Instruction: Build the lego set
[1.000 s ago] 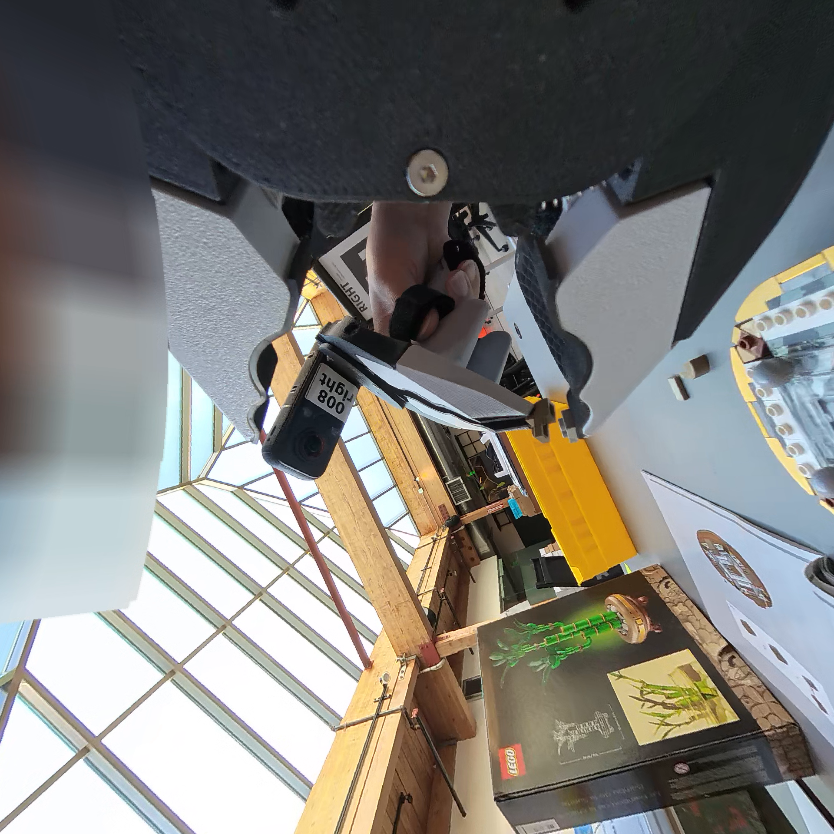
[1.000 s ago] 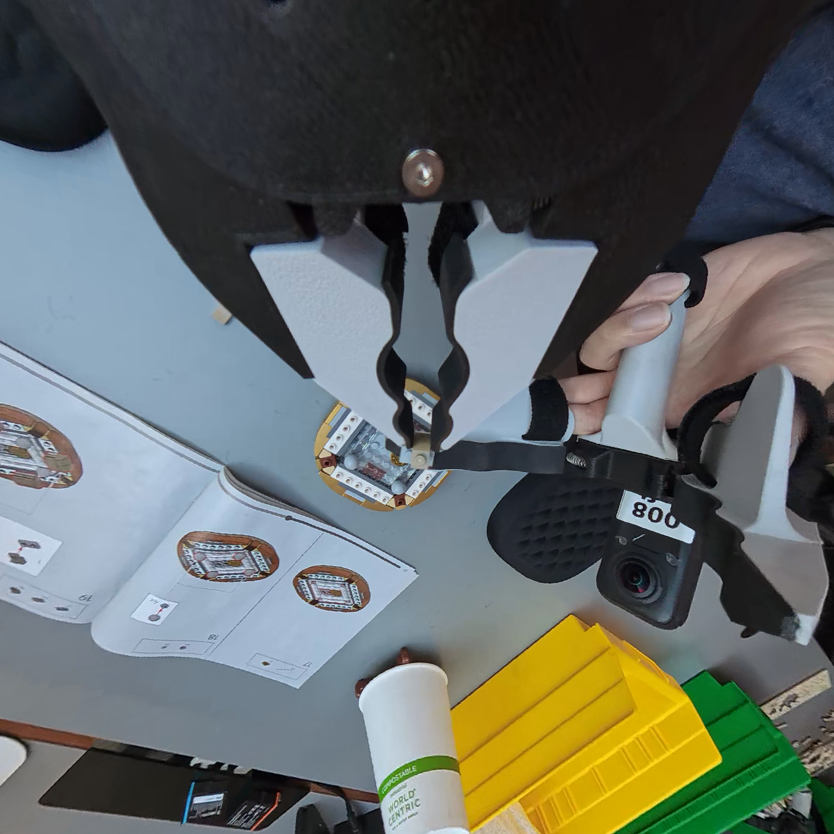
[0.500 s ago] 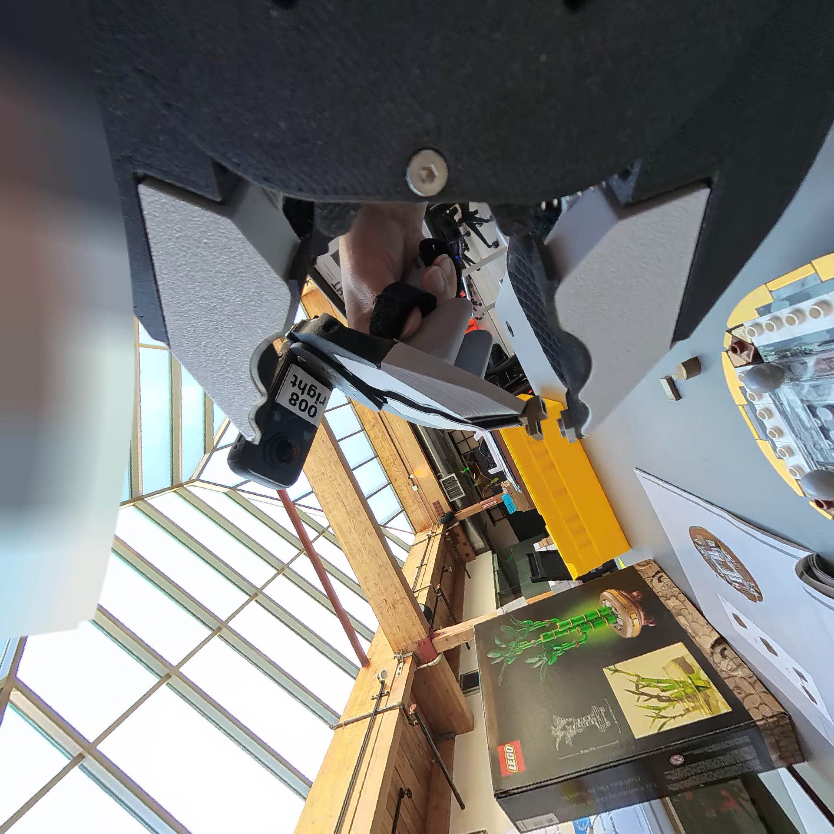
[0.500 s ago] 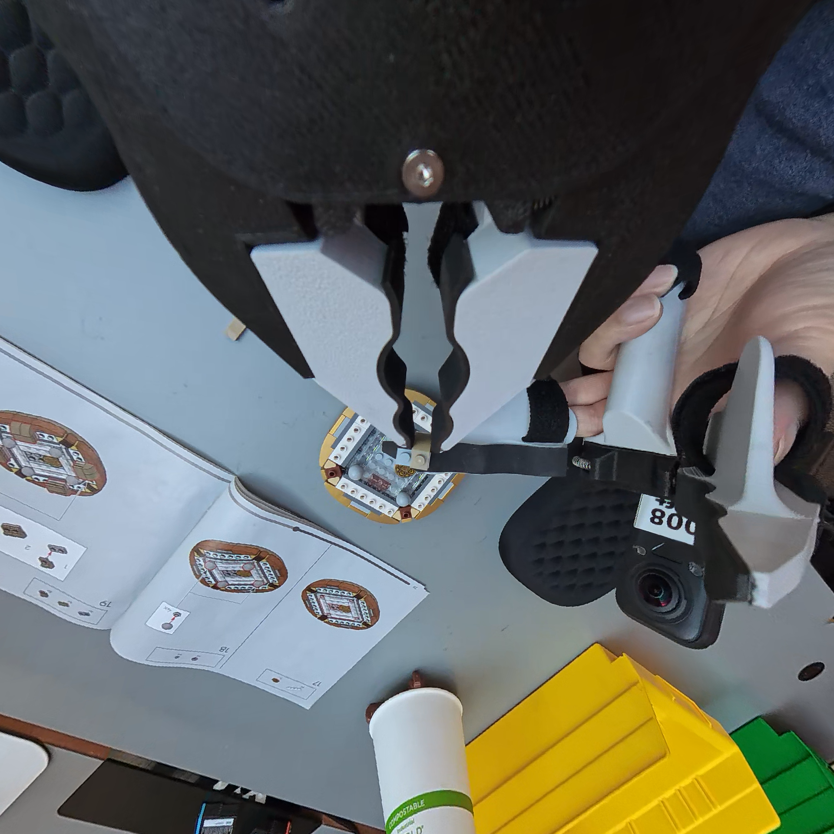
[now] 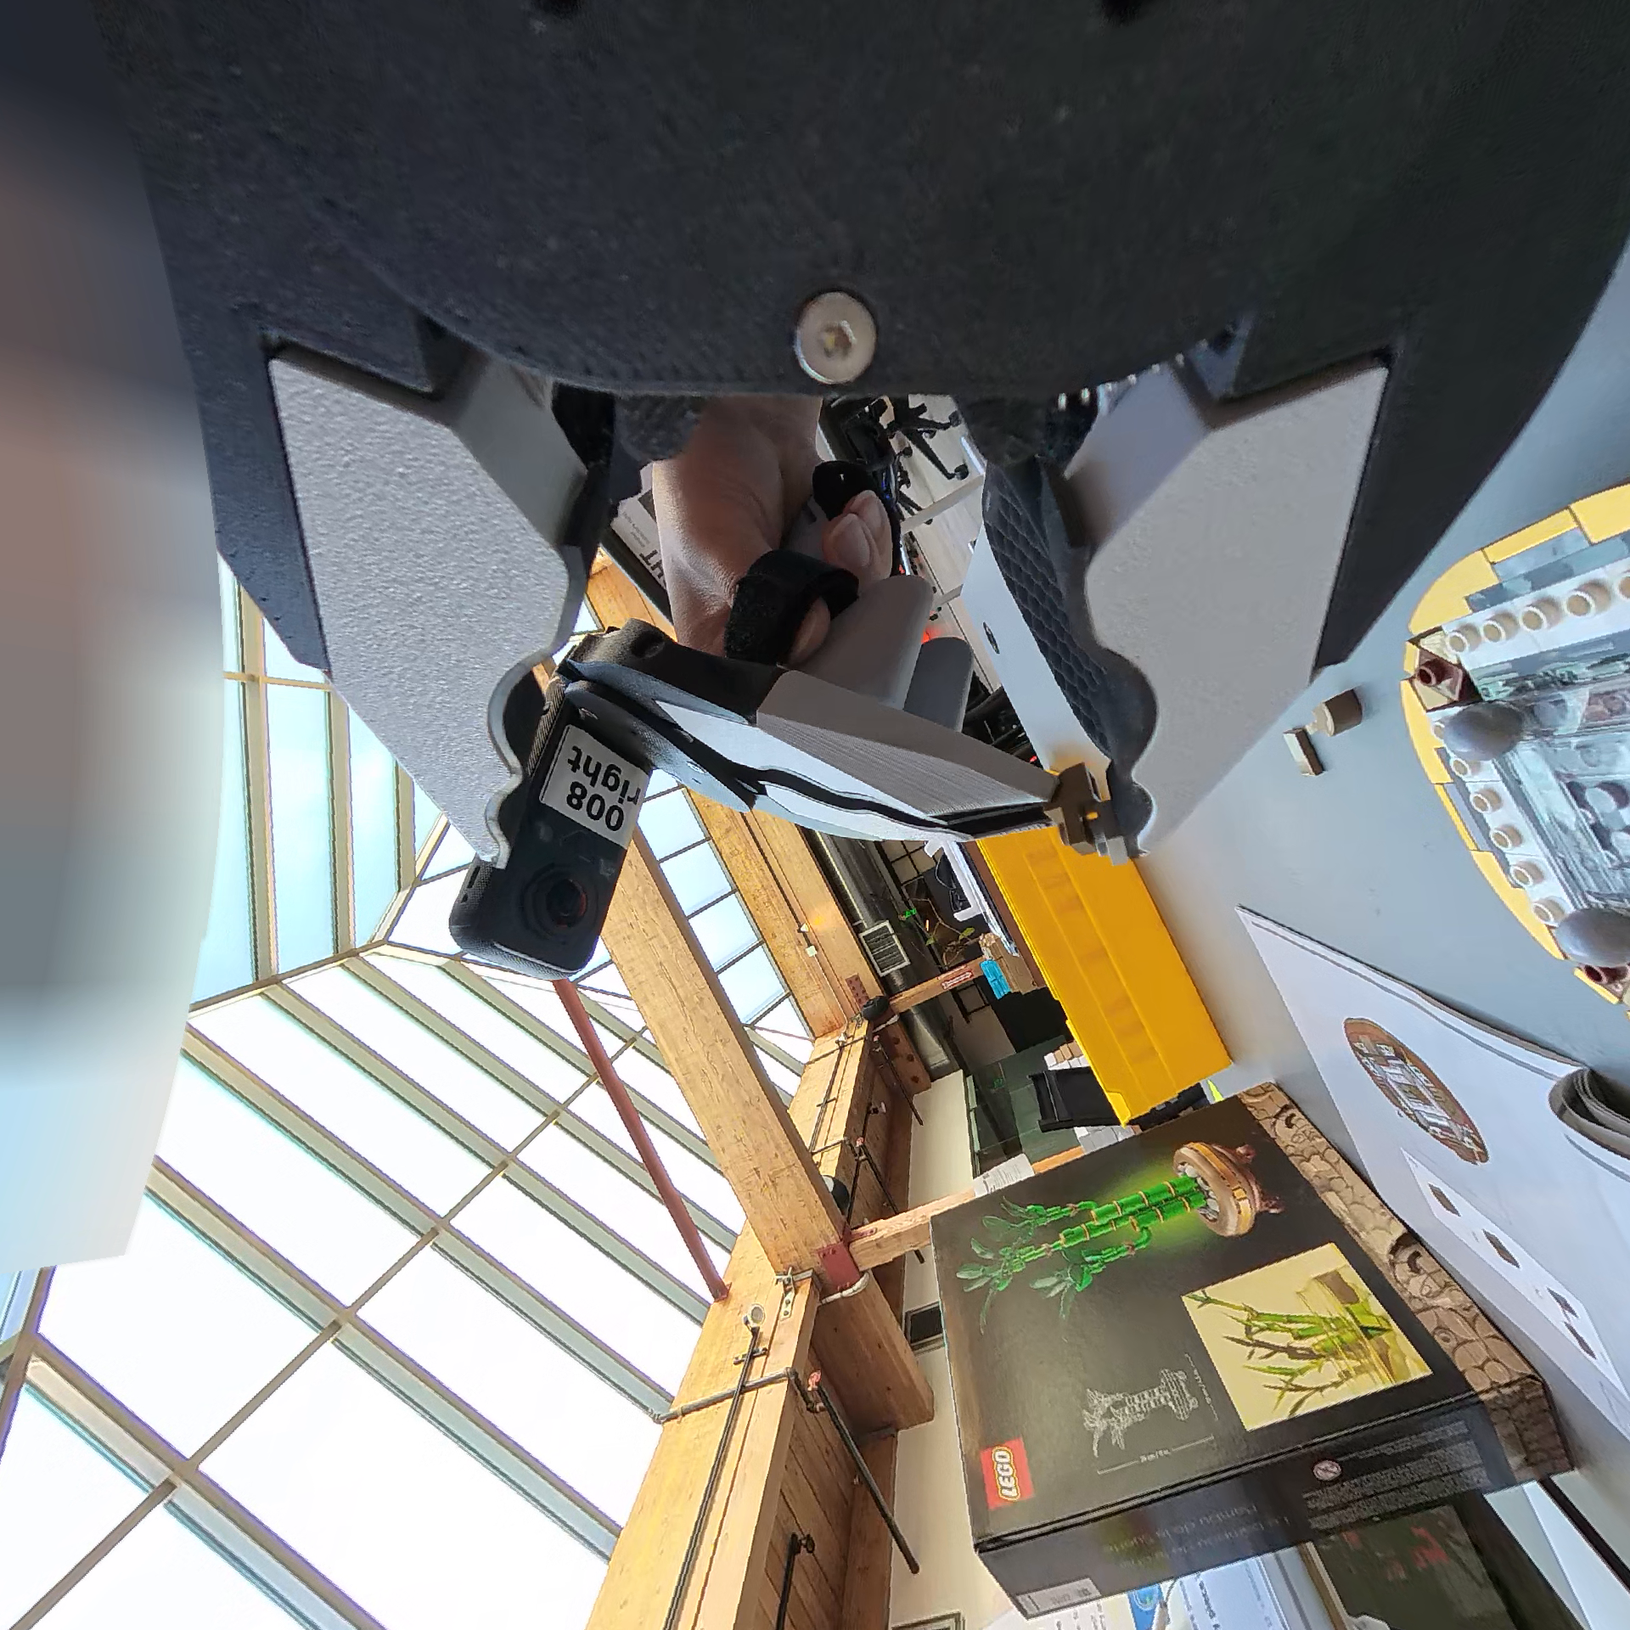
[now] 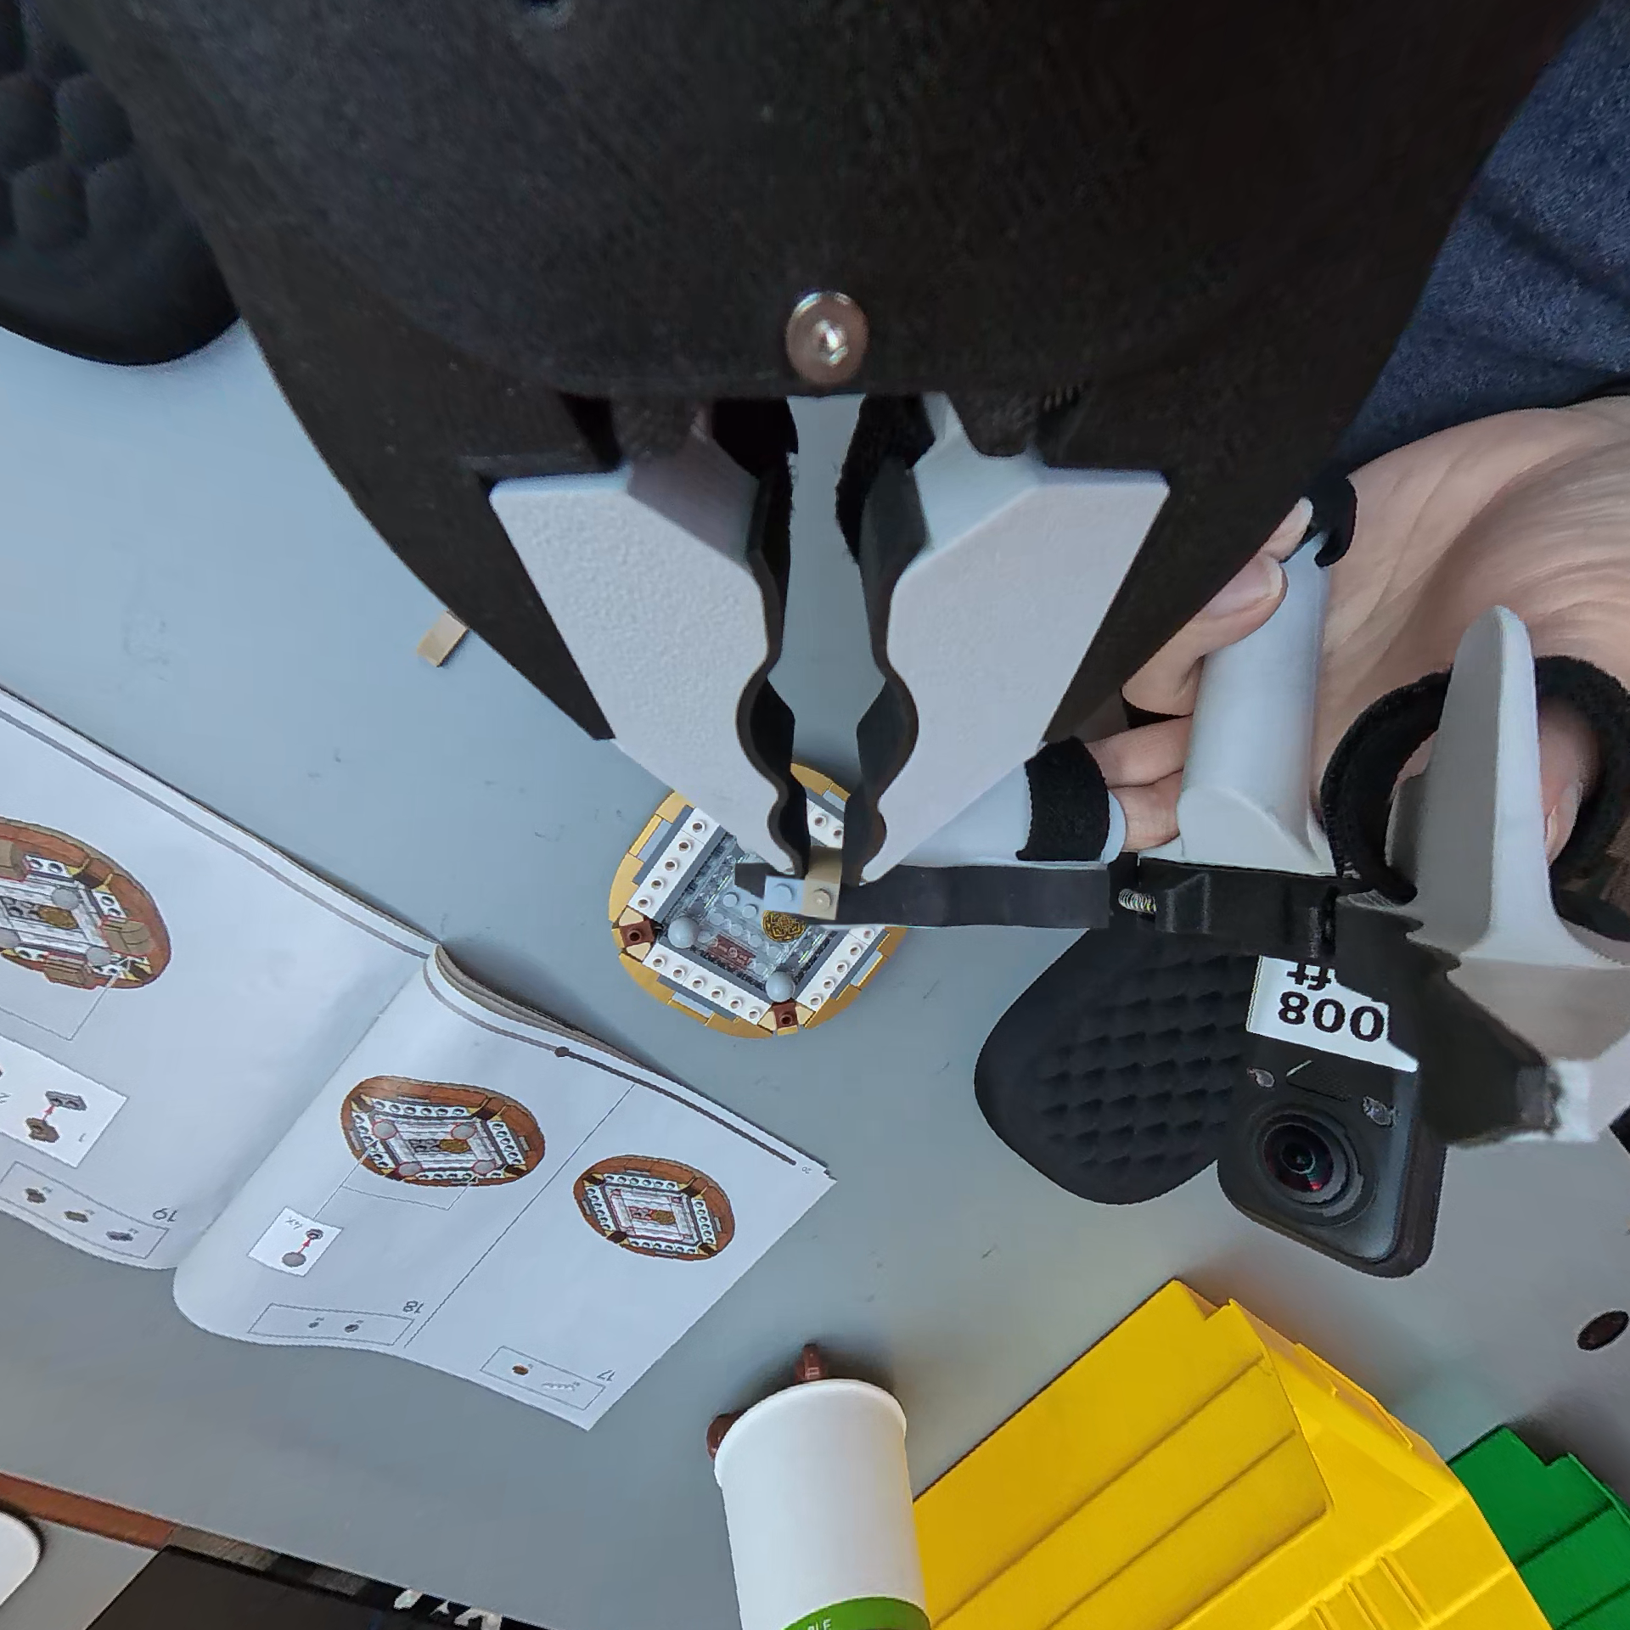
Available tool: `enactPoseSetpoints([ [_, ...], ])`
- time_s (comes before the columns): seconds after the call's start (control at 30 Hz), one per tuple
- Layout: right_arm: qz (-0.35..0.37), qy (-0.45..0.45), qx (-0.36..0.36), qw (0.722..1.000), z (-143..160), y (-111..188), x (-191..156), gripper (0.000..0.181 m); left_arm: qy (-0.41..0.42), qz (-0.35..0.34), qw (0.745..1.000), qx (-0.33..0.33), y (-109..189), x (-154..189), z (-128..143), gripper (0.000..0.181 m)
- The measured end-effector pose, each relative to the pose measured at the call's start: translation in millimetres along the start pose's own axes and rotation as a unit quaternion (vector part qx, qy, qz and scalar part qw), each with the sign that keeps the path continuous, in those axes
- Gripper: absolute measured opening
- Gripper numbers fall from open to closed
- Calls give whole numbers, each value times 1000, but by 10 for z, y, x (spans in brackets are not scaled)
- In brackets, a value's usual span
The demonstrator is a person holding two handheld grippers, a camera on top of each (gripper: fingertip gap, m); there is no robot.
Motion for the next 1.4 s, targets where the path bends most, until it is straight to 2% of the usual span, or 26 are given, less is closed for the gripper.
enactPoseSetpoints([
  [0.33, 1, 4, -13, 1000, 19, -24, 17, 6, -16, -7, 1000, -9, 3, -14, 32, 129],
  [0.73, 3, 46, -1, 999, -29, 35, -37, 6, -111, -21, 993, -17, -24, 114, 102, 134],
  [1.4, -33, 69, -99, 992, -112, -7, -4, 6, -190, -77, 975, -85, -56, 137, 188, 141],
])
Point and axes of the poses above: each gripper's, where its closed fingertips meet, y back along the fingers, z out of its underside, x = y × z across the jaws, the point moved 8 cm from there along y, back along the fingers, and after that the axes turned 4 degrees about -x, right-handed, at the moved point
